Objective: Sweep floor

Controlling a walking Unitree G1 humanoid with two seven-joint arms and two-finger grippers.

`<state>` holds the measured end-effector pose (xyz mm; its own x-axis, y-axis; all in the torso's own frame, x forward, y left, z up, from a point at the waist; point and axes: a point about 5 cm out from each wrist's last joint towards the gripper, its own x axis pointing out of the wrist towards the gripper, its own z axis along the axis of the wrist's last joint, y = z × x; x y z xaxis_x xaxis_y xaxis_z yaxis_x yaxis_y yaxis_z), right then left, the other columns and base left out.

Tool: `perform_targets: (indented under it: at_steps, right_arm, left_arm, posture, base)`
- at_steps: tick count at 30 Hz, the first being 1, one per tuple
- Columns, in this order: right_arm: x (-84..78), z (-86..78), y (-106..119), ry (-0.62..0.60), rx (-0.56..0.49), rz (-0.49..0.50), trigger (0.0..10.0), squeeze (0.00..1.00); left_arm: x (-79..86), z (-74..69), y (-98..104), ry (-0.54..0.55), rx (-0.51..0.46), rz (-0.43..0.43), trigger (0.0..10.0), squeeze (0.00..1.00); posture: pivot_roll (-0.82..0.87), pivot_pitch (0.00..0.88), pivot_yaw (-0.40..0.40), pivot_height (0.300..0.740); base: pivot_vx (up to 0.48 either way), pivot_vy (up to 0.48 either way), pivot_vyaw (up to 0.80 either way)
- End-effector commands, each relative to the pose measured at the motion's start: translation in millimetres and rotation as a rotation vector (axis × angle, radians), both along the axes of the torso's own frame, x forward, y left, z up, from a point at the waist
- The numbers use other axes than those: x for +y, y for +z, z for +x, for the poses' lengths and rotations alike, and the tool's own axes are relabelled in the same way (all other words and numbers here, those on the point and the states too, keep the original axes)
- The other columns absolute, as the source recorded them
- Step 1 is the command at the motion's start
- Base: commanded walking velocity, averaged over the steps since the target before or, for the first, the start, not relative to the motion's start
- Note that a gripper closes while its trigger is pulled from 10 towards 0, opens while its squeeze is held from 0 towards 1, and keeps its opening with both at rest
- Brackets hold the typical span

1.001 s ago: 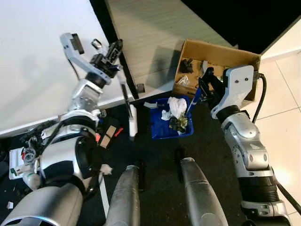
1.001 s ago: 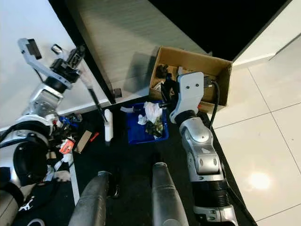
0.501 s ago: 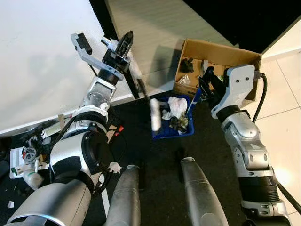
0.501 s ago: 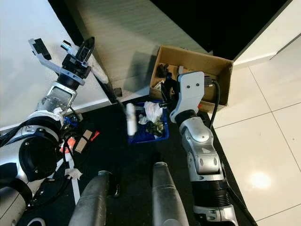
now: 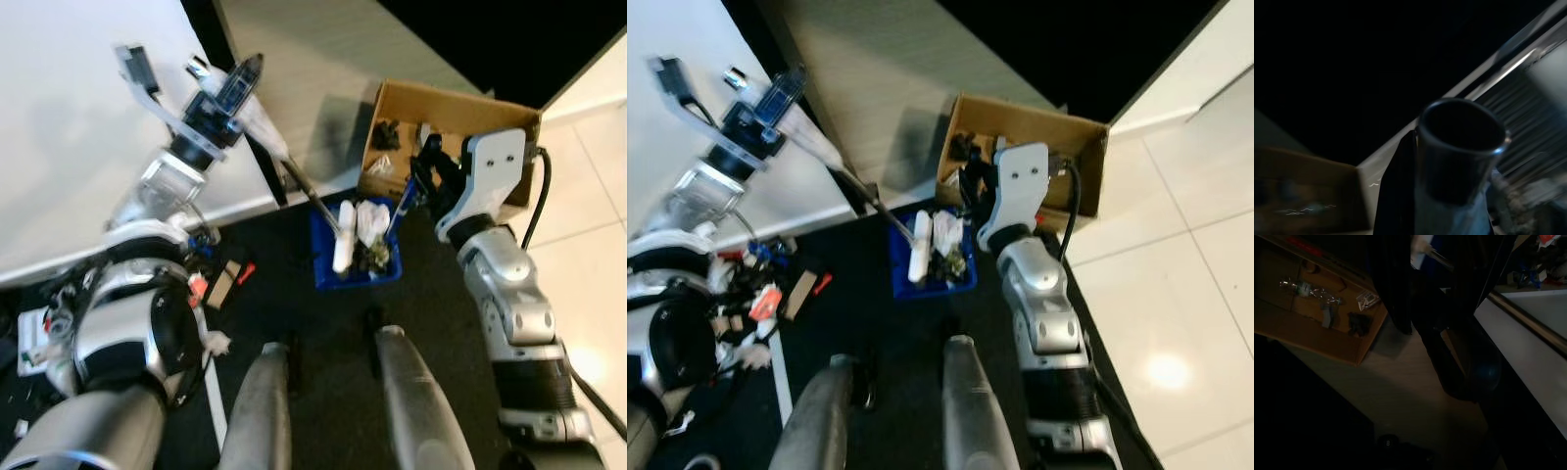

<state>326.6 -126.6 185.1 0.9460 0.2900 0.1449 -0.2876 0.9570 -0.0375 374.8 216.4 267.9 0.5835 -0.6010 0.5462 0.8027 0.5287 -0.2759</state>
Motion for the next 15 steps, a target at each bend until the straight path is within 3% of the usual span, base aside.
perform_targets:
  at_steps: [1, 7, 10, 13, 15]
  right_arm:
    - [8.6, -5.3, -38, 0.055, 0.176, 0.034, 10.0, 0.0]
    - [11.1, -5.1, -40, 0.064, 0.181, 0.036, 10.0, 0.0]
    - [11.3, -6.2, -40, 0.069, 0.182, 0.036, 10.0, 0.0]
    - [10.9, -6.1, -41, 0.069, 0.184, 0.034, 10.0, 0.0]
    - [11.2, -6.5, -41, 0.07, 0.185, 0.032, 10.0, 0.0]
  left_arm:
    - [16.5, -9.3, 13, 0.042, -0.064, 0.081, 10.0, 0.0]
    - [39.8, -20.4, 23, 0.115, -0.079, 0.199, 10.0, 0.0]
    - [44.7, -16.9, 3, 0.175, -0.019, 0.312, 10.0, 0.0]
    - [39.7, -13.9, -10, 0.199, 0.012, 0.335, 10.0, 0.0]
    - [29.5, -9.5, -32, 0.198, 0.062, 0.314, 10.0, 0.0]
  posture:
    - [-0.14, 0.476, 0.068, 0.74]
    - [-0.12, 0.479, 0.065, 0.74]
    - [-0.13, 0.484, 0.062, 0.74]
    - [-0.13, 0.485, 0.059, 0.74]
    - [-0.14, 0.491, 0.057, 0.74]
  base:
    - [0.0, 0.0, 0.0]
    - [0.0, 0.0, 0.0]
    - [0.0, 0.0, 0.0]
    - [0.0, 0.0, 0.0]
    - [0.0, 0.0, 0.0]
